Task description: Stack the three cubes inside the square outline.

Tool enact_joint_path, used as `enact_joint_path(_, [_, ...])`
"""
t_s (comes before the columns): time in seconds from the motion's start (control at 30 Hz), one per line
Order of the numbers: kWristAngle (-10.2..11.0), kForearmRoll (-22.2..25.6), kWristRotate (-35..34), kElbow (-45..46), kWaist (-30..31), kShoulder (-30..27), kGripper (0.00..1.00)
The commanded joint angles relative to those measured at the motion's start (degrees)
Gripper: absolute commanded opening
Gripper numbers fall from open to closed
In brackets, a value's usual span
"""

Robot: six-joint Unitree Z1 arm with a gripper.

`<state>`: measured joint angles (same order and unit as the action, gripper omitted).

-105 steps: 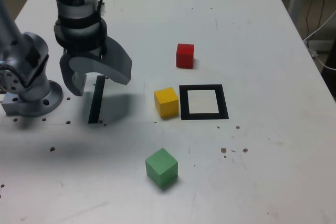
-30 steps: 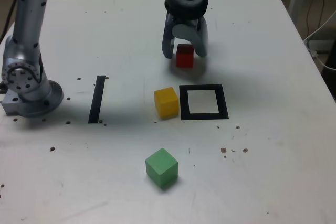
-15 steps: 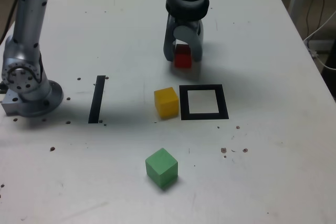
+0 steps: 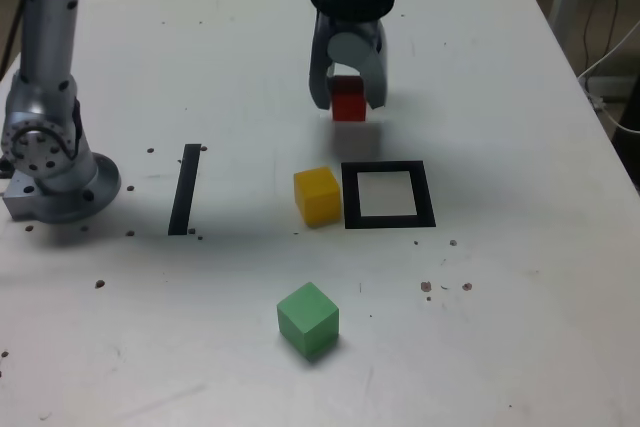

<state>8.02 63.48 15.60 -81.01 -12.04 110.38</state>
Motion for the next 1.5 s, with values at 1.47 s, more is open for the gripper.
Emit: enact_joint_path(1.47, [-4.2,-4.3,-17.4,0.4,17.9,5.6,0.19])
